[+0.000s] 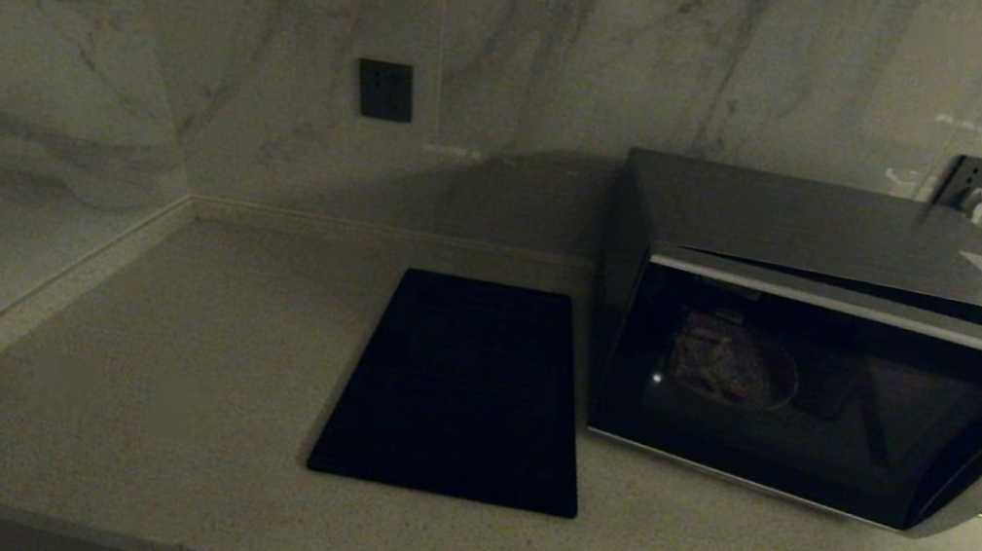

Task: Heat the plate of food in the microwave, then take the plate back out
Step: Open the microwave oven

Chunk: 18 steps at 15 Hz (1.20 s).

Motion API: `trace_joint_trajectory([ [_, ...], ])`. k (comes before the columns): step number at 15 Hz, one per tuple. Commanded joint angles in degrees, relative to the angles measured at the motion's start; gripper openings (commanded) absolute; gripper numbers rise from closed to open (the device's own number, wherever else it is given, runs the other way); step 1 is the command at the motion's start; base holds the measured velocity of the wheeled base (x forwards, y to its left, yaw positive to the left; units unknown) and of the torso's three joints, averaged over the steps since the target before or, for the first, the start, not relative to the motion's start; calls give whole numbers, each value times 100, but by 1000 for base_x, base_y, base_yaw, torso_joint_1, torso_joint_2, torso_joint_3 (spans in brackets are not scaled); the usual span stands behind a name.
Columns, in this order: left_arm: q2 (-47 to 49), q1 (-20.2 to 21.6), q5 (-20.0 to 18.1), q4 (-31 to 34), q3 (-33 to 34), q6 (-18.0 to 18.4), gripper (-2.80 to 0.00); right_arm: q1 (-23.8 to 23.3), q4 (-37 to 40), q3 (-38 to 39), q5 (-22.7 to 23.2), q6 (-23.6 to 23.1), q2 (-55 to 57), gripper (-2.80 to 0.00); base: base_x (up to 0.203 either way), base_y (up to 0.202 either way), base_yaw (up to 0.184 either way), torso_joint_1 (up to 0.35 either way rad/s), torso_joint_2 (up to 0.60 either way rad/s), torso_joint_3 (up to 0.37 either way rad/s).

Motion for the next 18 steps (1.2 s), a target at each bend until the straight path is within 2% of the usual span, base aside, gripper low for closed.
trace_joint_trajectory([
  [1,7,1,3,-2,0,-4,-280,-606,753,-239,670,-2,-185,-280,0,0,0,0,0,0],
  [2,9,1,3,-2,0,-4,-280,-796,913,-219,928,186,-239,-280,0,0,0,0,0,0],
  [5,8,1,3,-2,0,-4,-280,-928,1142,-76,1000,1041,-291,-280,0,0,0,0,0,0],
  [7,3,1,3,-2,0,-4,-280,-821,1147,-86,1001,2423,-215,-280,0,0,0,0,0,0],
  [9,4,1,3,-2,0,-4,-280,-132,1130,-169,979,4152,-115,-280,0,0,0,0,0,0],
  [10,9,1,3,-2,0,-4,-280,203,1125,-201,965,4679,-118,-280,0,0,0,0,0,0],
  [11,9,1,3,-2,0,-4,-280,376,1127,-249,959,5029,-201,-280,0,0,0,0,0,0],
  [13,9,1,3,-2,0,-4,-280,382,1160,-323,931,5228,-314,-280,0,0,0,0,0,0],
  [15,1,1,3,-2,0,-4,-280,397,1316,-424,411,5554,-559,-280,0,0,0,0,0,0],
  [16,9,1,3,-2,0,-4,-280,403,1734,-521,359,5701,-697,-280,0,0,0,0,0,0],
  [17,8,1,3,-2,0,-4,-280,408,2051,-608,637,6021,-816,-280,0,0,0,0,0,0],
  [18,9,1,3,-2,0,-4,-280,396,2331,-787,1360,6479,-906,-280,0,0,0,0,0,0],
])
